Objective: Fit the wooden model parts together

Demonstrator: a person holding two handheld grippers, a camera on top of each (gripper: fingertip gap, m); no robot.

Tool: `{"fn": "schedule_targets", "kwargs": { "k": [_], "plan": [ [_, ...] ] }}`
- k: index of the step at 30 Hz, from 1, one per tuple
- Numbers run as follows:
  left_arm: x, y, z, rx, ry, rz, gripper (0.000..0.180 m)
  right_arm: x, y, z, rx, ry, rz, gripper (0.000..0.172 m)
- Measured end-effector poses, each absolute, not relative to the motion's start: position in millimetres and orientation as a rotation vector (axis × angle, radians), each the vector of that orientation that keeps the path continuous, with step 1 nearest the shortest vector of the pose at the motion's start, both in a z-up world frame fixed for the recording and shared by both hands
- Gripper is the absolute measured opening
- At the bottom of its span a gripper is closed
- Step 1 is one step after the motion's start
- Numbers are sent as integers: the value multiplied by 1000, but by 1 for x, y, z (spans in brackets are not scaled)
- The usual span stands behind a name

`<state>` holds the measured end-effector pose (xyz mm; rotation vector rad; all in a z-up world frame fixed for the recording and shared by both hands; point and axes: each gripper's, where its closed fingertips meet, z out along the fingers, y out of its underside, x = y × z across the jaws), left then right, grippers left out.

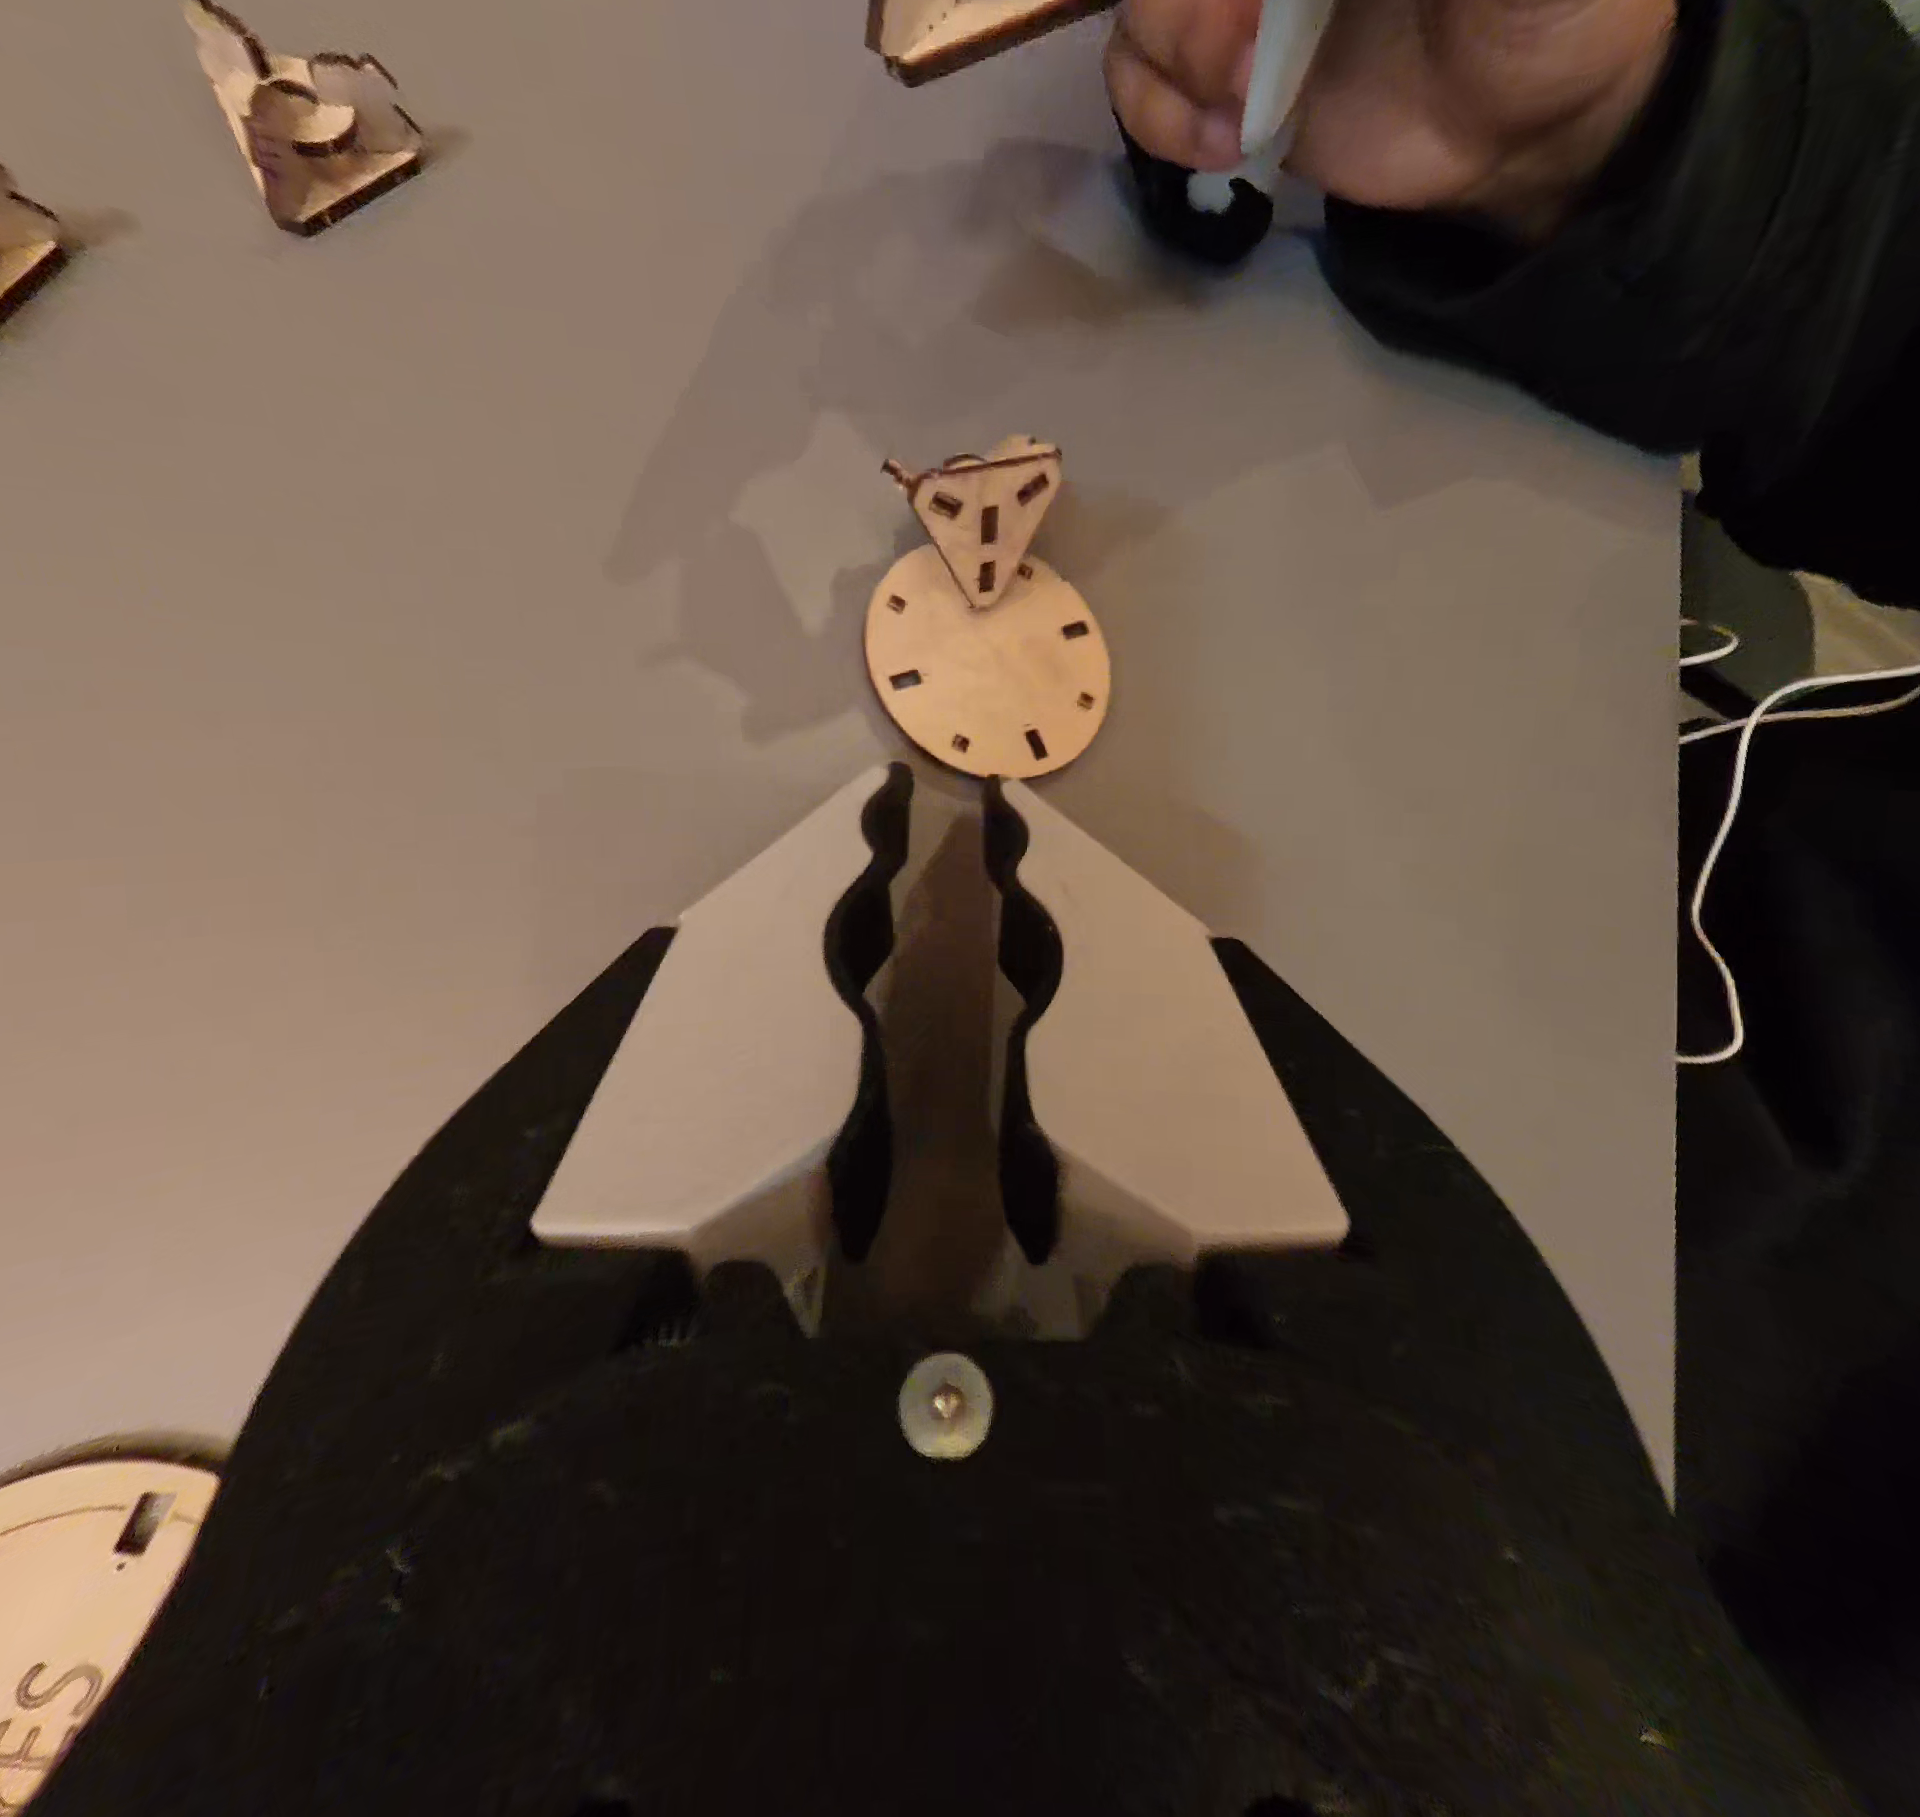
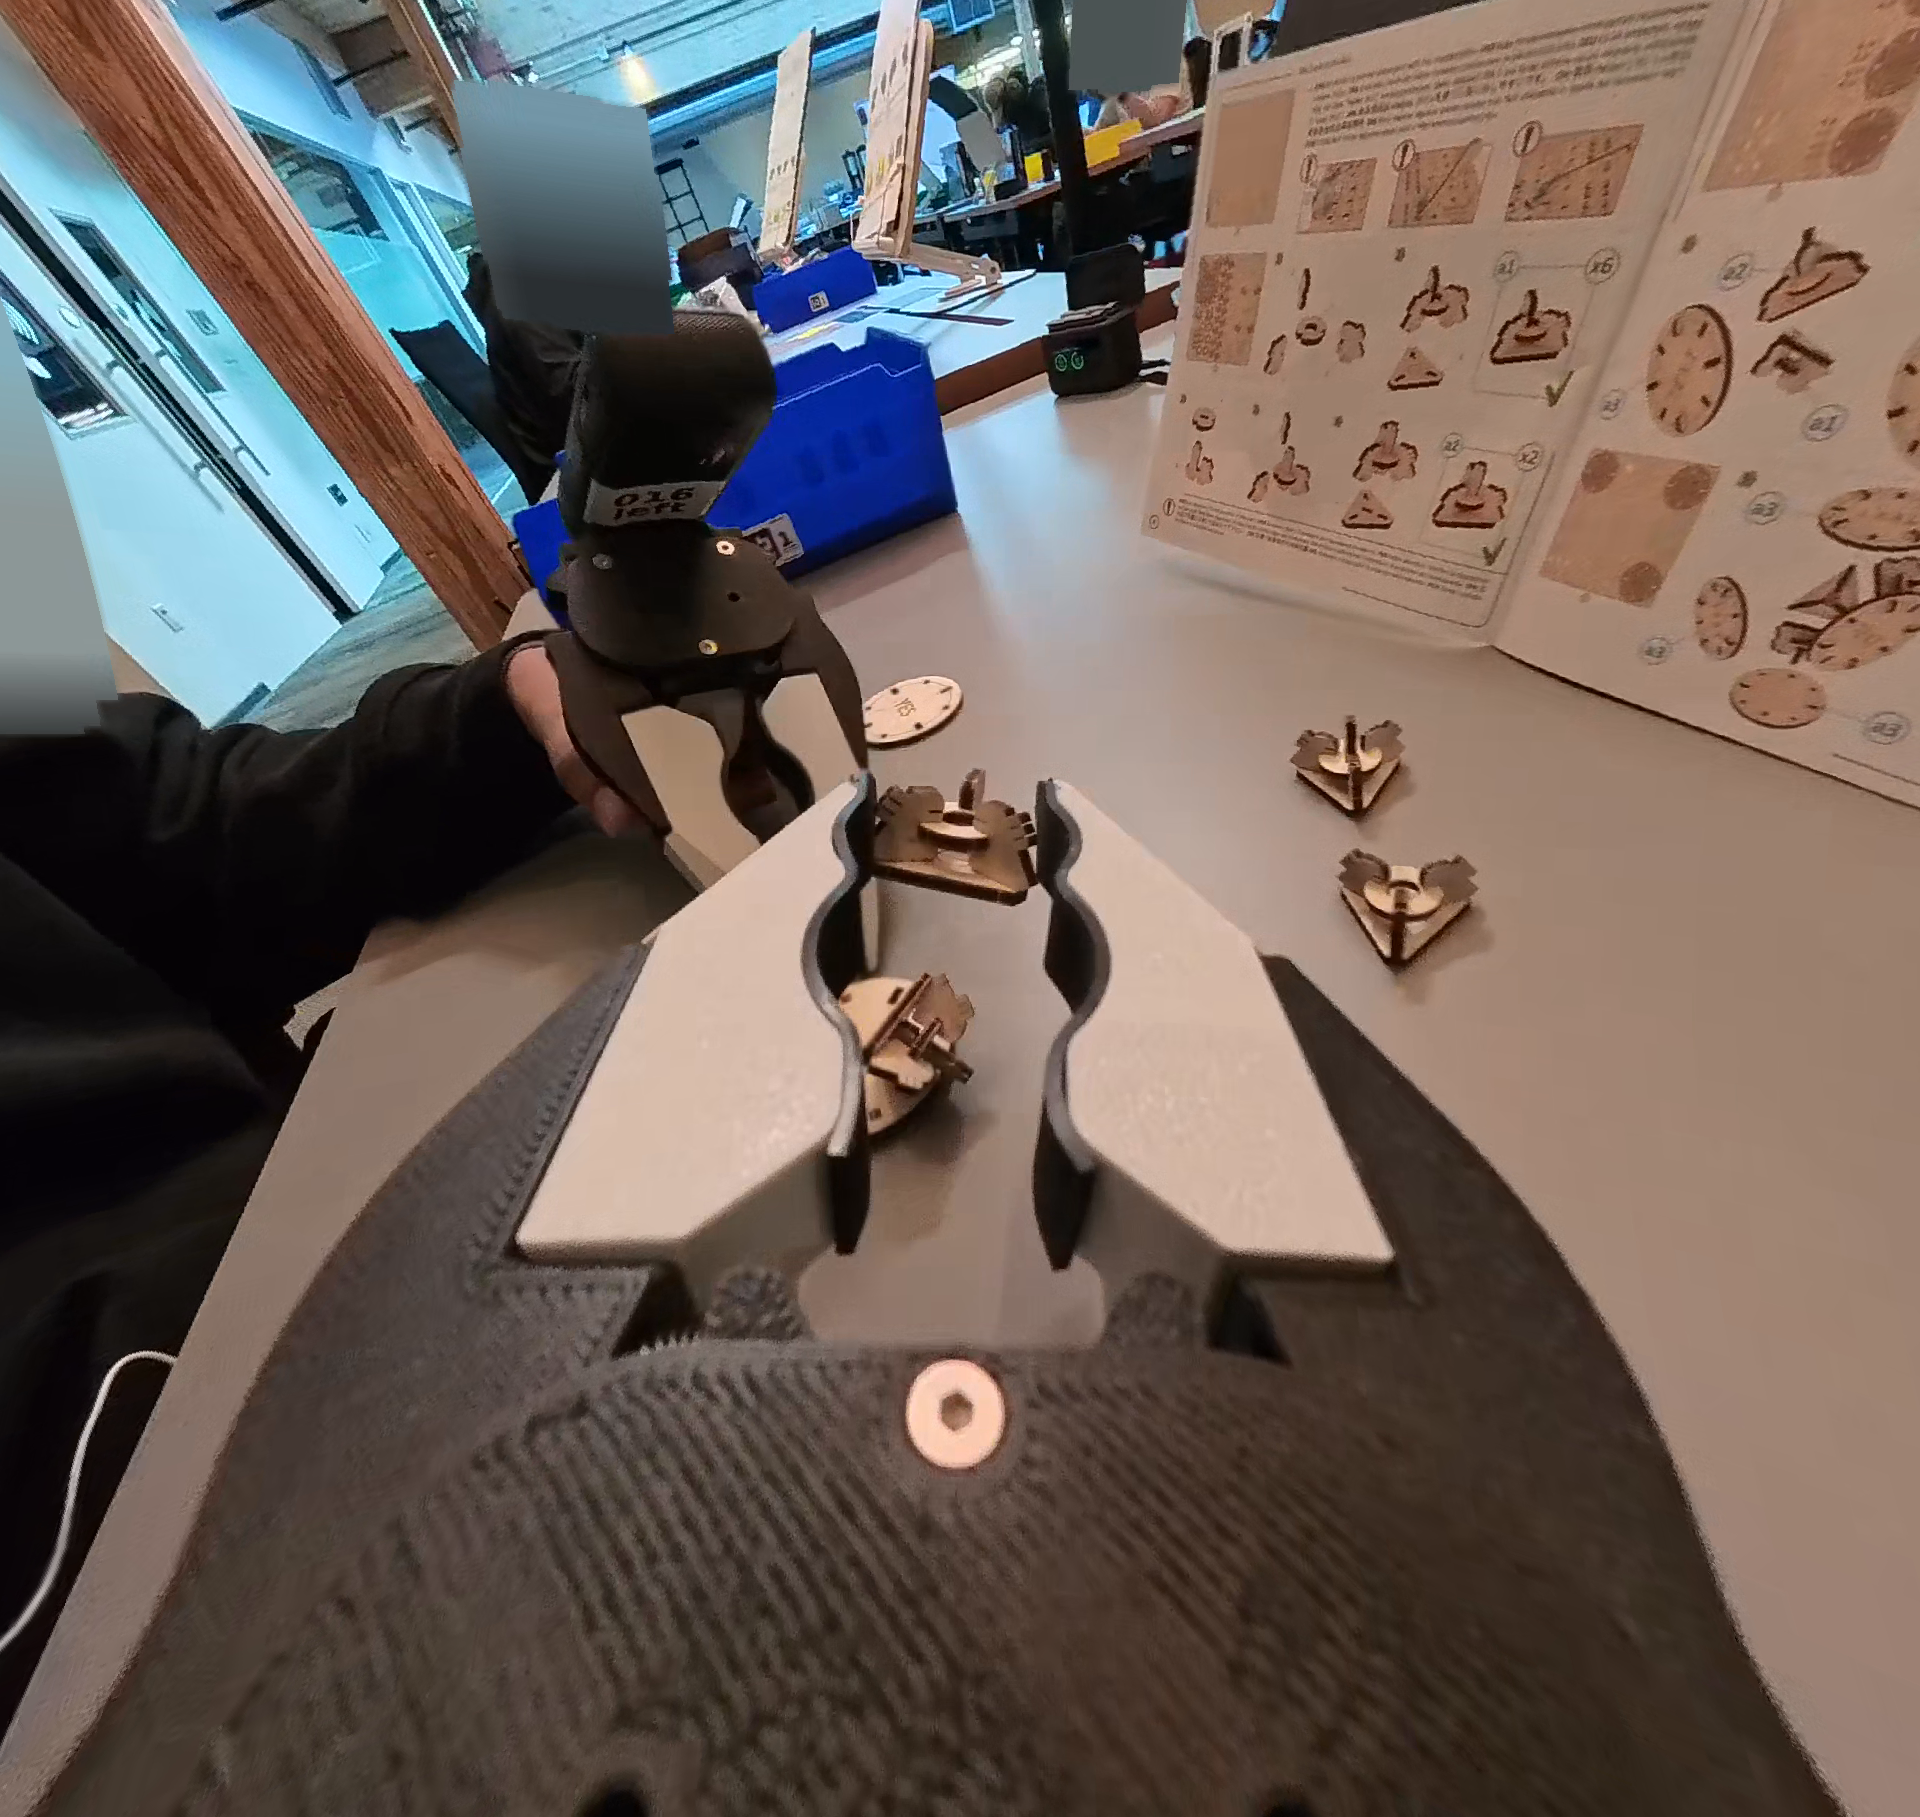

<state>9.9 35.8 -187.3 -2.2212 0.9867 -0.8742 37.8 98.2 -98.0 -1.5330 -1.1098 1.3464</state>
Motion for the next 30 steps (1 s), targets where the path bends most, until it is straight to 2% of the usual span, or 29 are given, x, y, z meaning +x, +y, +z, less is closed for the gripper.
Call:
{"fn": "schedule_targets", "kwargs": {
  "k": [4, 7, 13, 22, 30],
  "plan": [
    [15, 31, -184, -2198, 1004, -925, 8, 37, 92, -93, -1498, -1151, 1326, 29],
    [15, 36, -181, -2187, 963, -905, 22, 35, 85, -90, -1484, -1154, 1393, 29],
    [20, 31, -185, -2217, 977, -922, 30, 31, 79, -101, -1513, -1205, 1446, 29],
    [36, 10, -176, -2142, 1087, -1038, 28, 32, 72, -107, -1579, -1235, 1522, 29],
    [19, 43, -122, -1912, 801, -1114, 20, 25, 43, -111, -1544, -1390, 1587, 29]
  ]
}}
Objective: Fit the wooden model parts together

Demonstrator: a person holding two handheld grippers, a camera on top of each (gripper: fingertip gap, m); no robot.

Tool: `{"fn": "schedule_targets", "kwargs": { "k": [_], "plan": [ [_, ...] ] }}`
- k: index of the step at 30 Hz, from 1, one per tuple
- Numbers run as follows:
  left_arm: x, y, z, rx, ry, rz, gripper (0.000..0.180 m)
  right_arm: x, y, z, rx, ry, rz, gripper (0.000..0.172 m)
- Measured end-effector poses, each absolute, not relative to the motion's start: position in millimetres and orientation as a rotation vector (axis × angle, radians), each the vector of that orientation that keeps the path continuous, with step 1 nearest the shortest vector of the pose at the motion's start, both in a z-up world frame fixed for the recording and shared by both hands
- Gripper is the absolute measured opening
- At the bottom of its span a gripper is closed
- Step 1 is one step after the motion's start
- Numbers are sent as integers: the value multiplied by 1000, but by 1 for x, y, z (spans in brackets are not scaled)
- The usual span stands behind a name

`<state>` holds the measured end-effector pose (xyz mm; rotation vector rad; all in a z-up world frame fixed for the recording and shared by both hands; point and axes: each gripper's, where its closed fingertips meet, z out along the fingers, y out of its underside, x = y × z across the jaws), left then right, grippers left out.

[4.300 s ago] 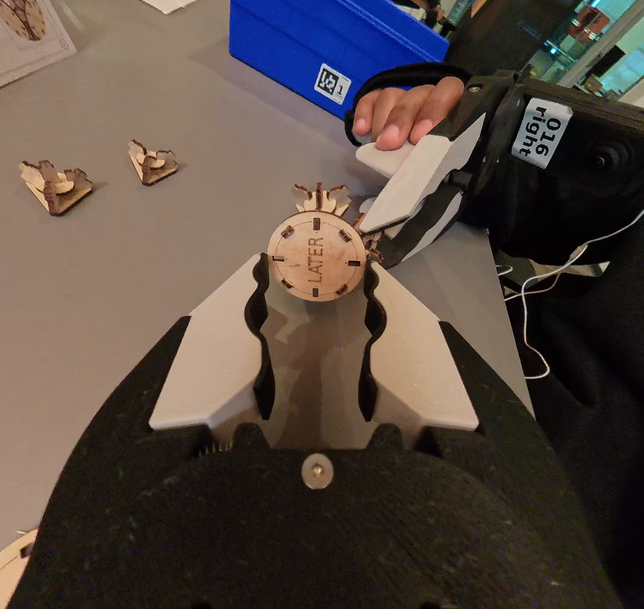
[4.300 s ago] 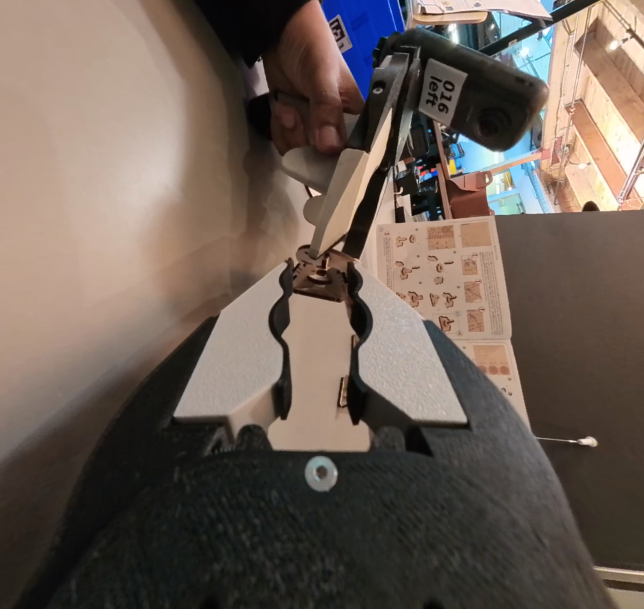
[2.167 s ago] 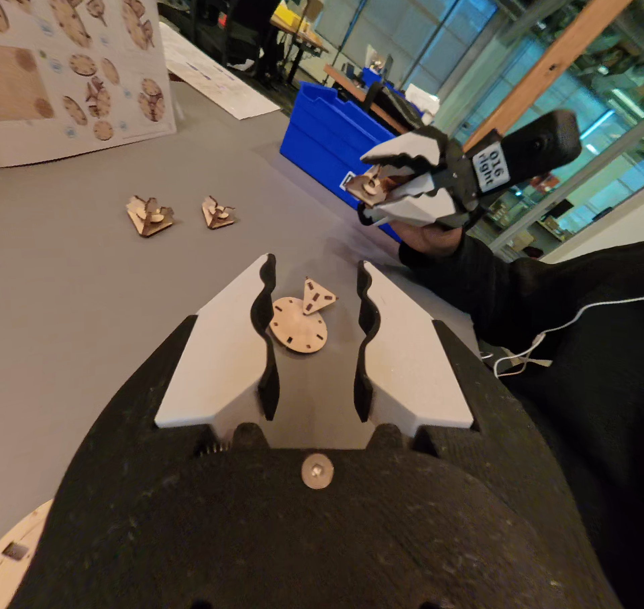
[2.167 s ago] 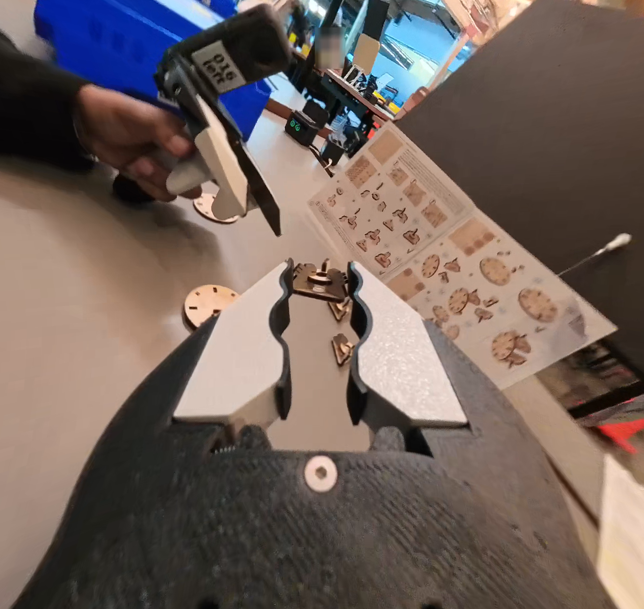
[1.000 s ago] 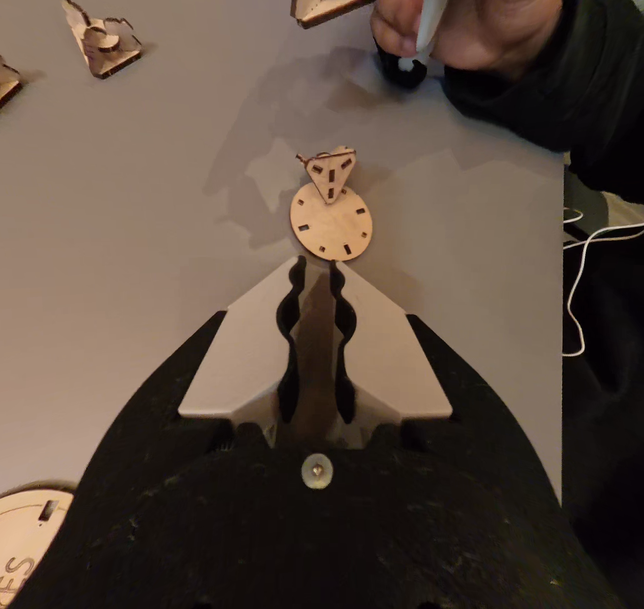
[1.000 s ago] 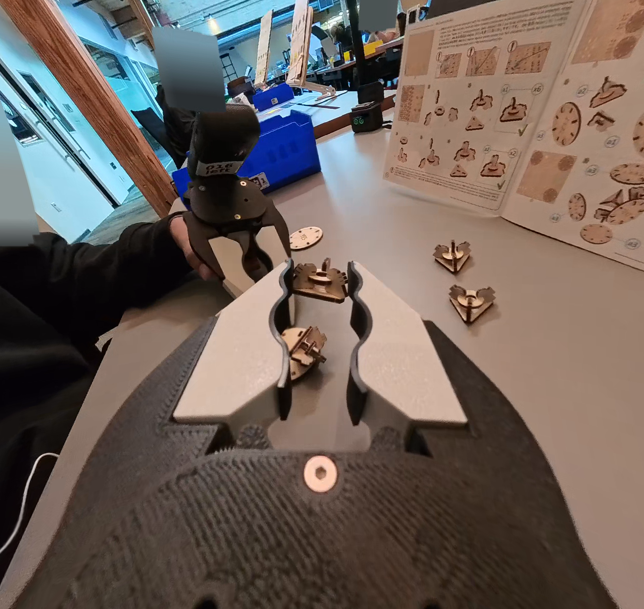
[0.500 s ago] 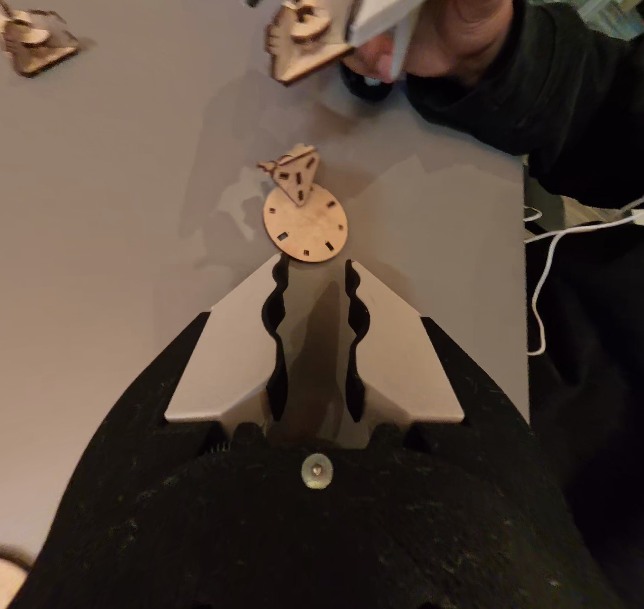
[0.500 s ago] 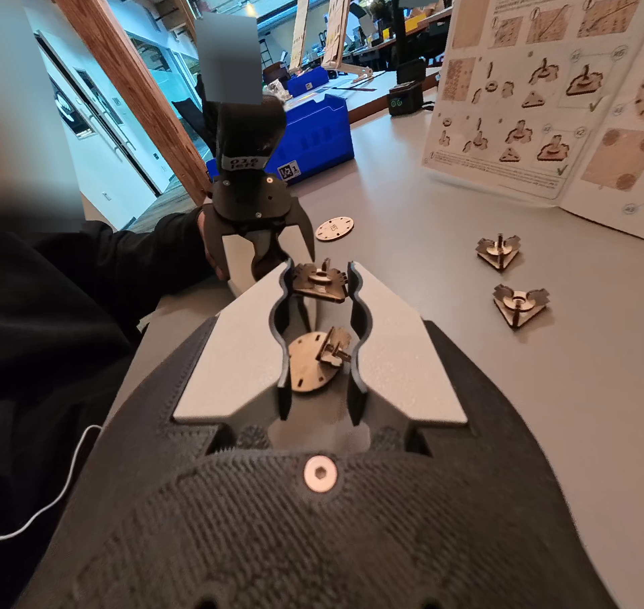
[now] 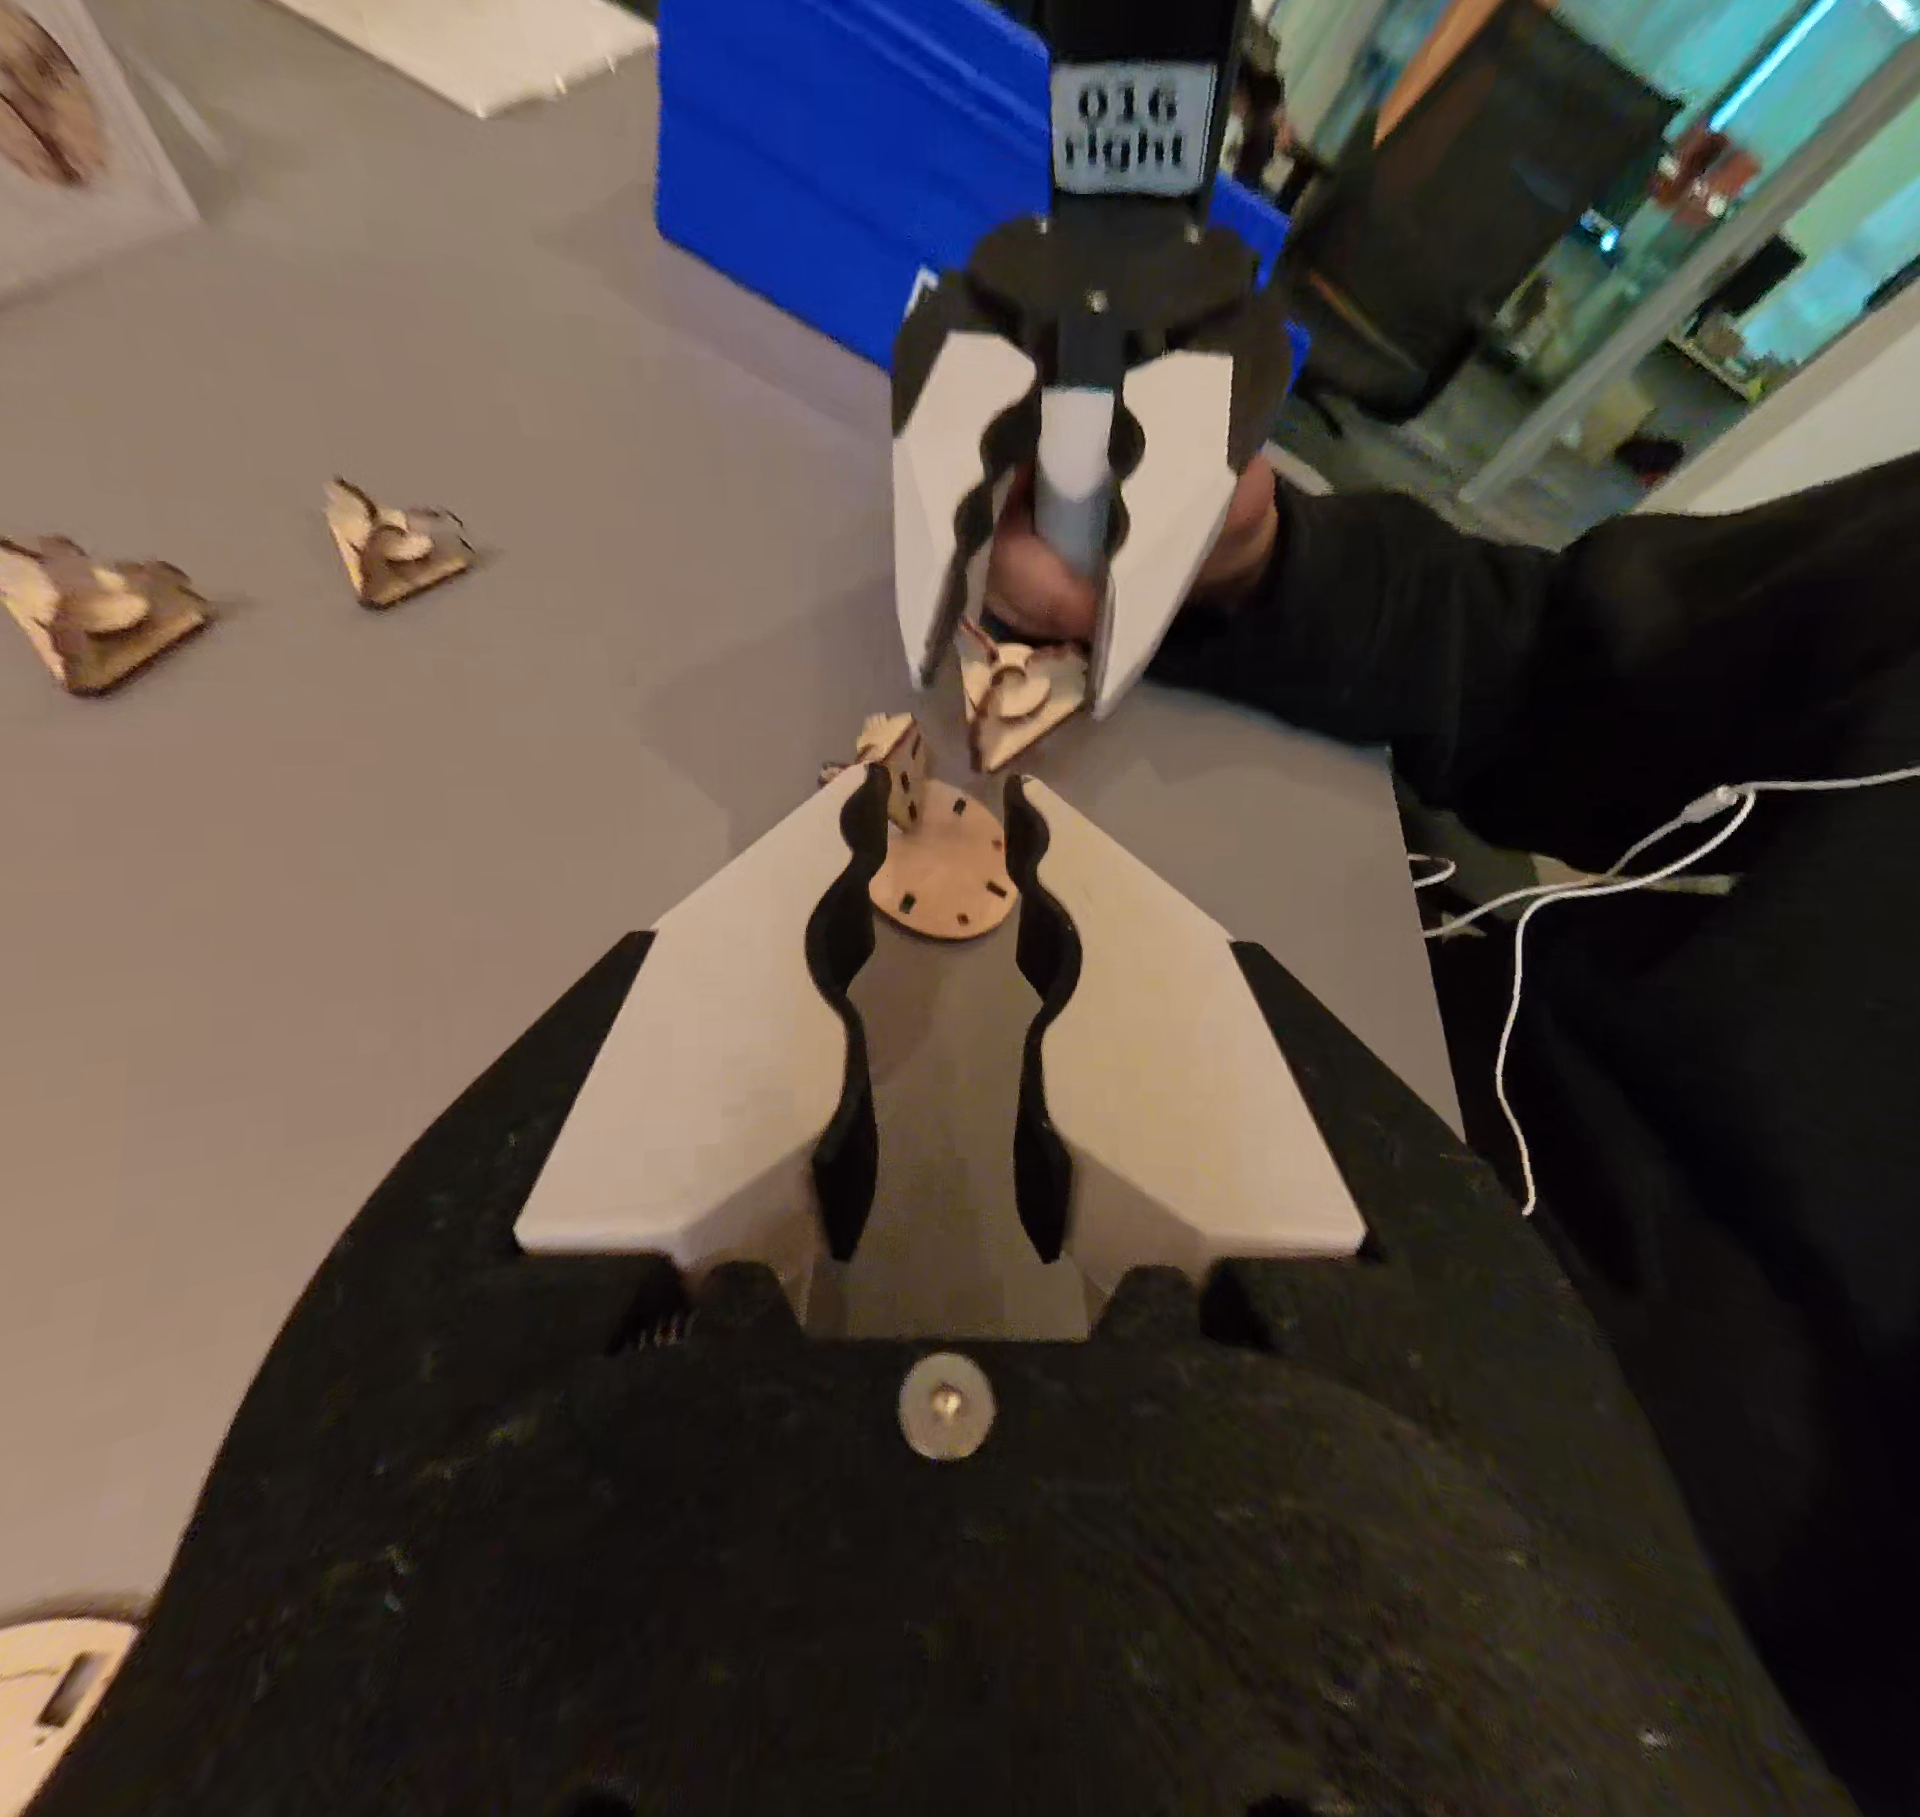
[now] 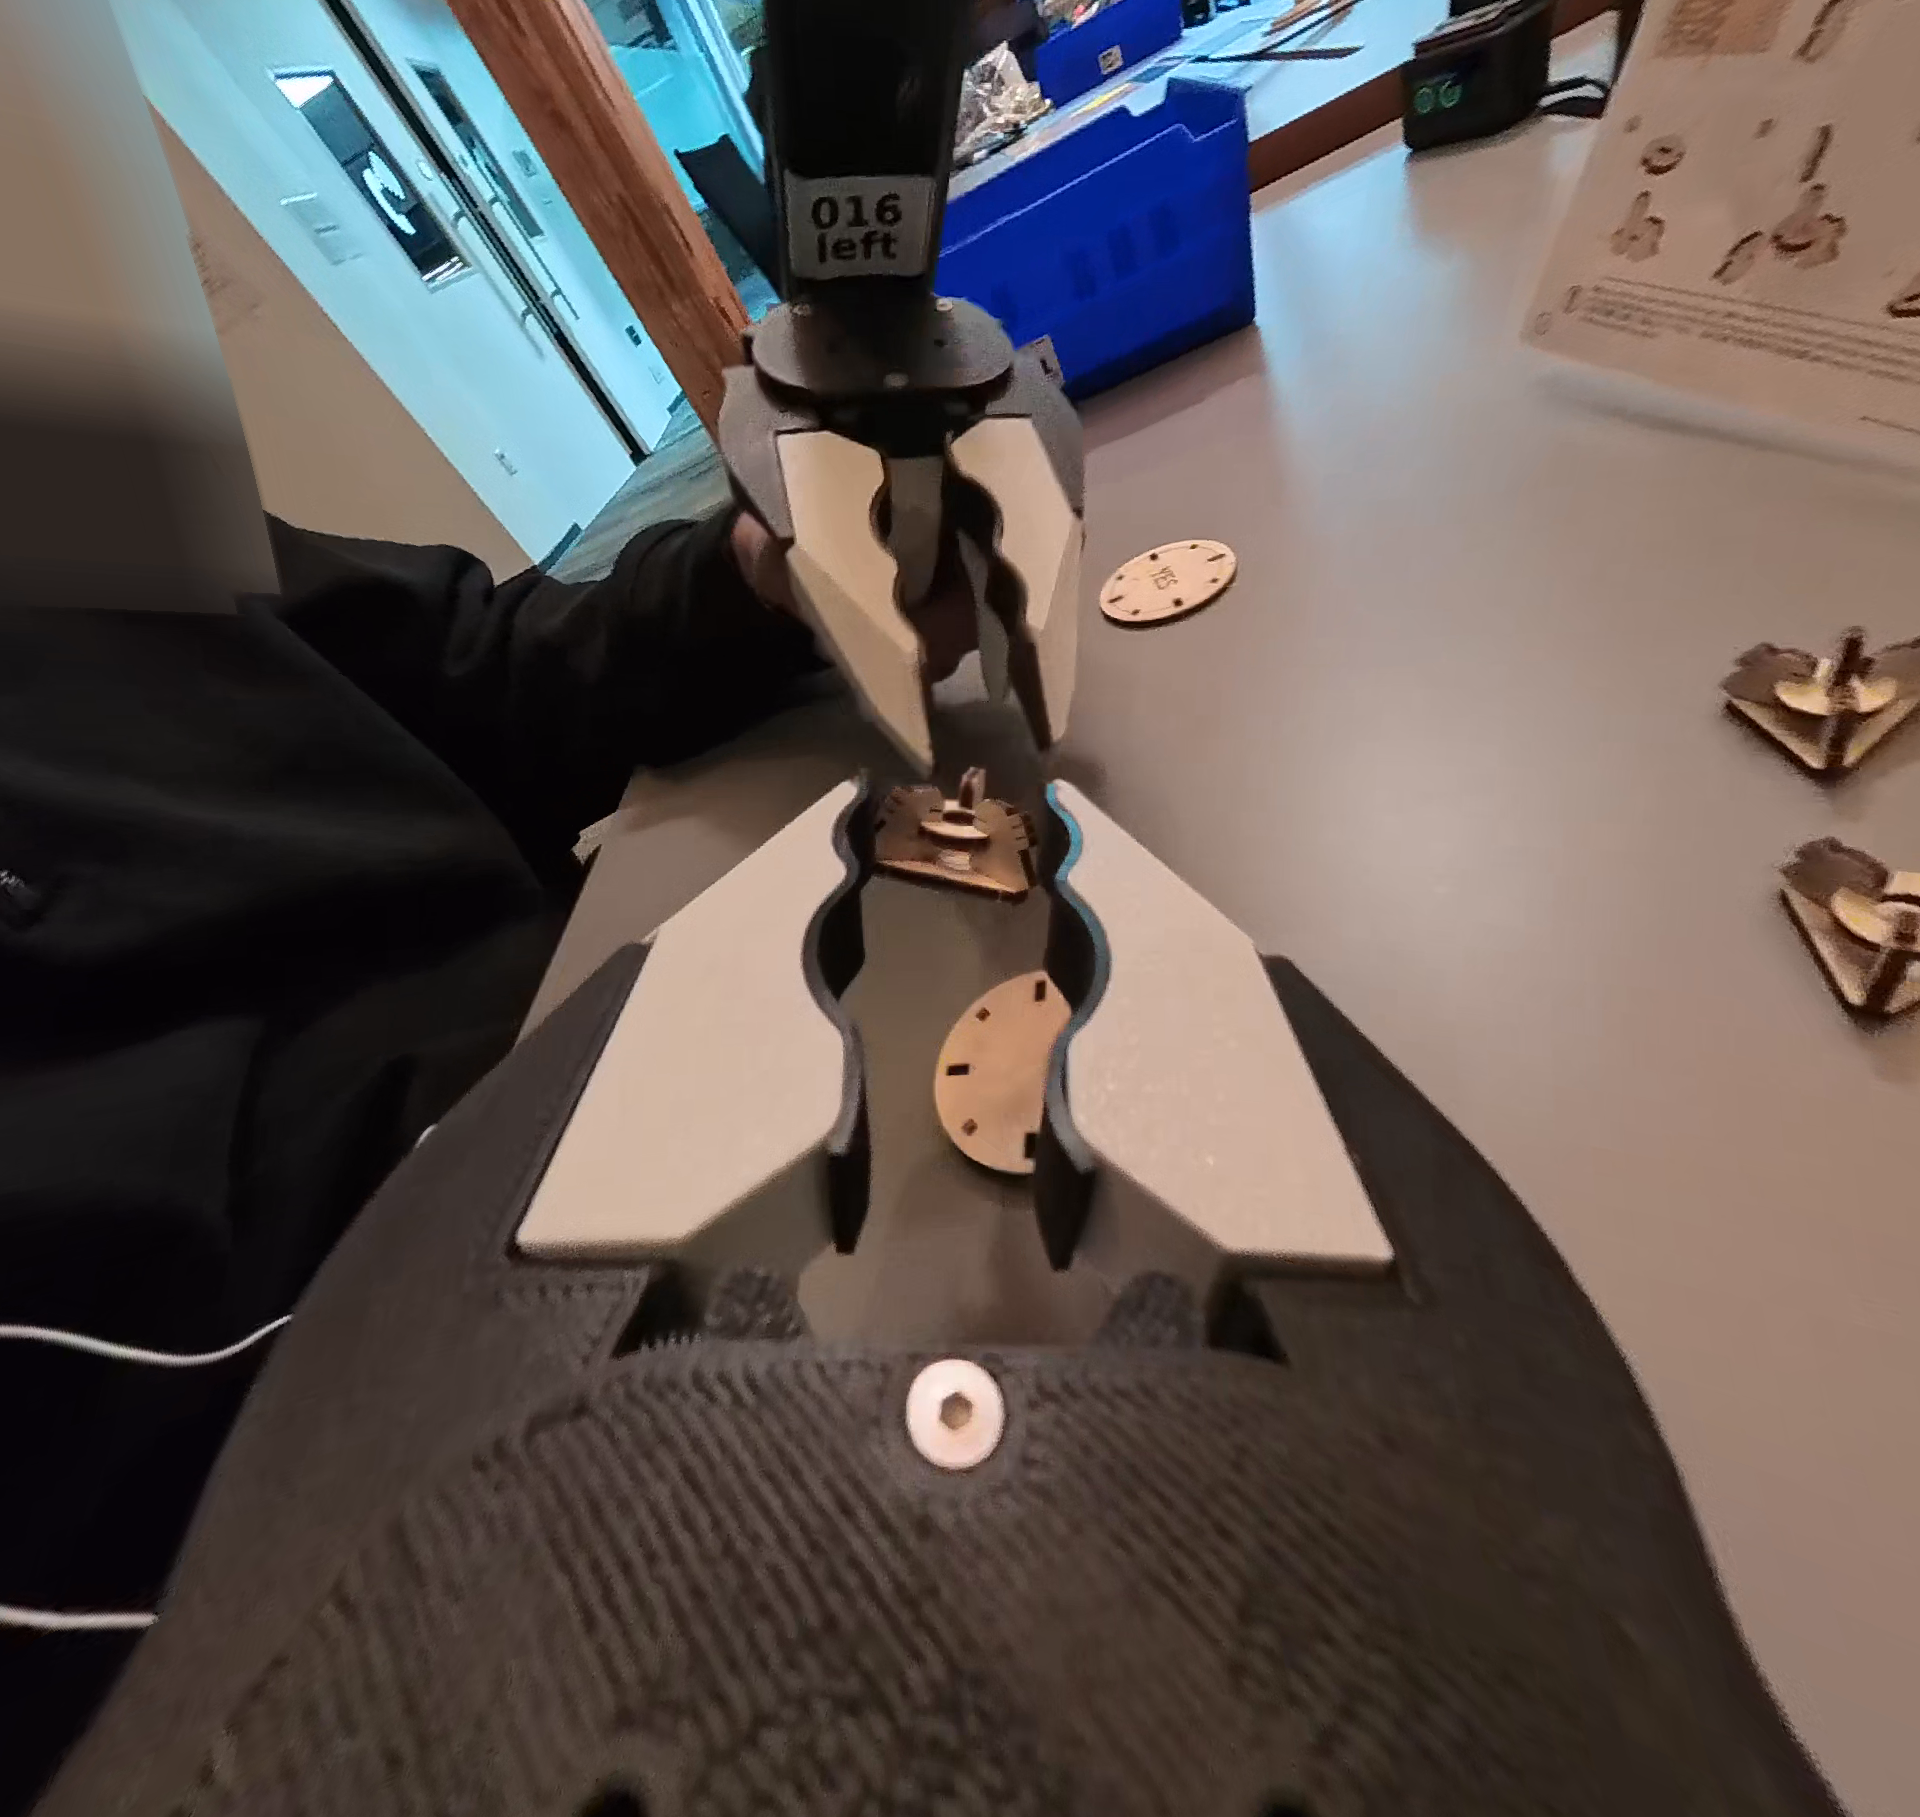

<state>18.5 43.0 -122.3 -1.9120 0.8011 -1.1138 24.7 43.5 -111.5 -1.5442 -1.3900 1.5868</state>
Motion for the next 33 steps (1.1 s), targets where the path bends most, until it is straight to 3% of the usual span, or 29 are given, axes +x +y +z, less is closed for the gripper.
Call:
{"fn": "schedule_targets", "kwargs": {
  "k": [25, 33],
  "plan": [
    [33, 27, -119, -1863, 866, -1253, 1, 22, 27, -112, -1508, -1464, 1622, 29],
    [28, 33, -115, -1845, 811, -1277, 0, 23, 37, -106, -1502, -1382, 1608, 42]
  ]
}}
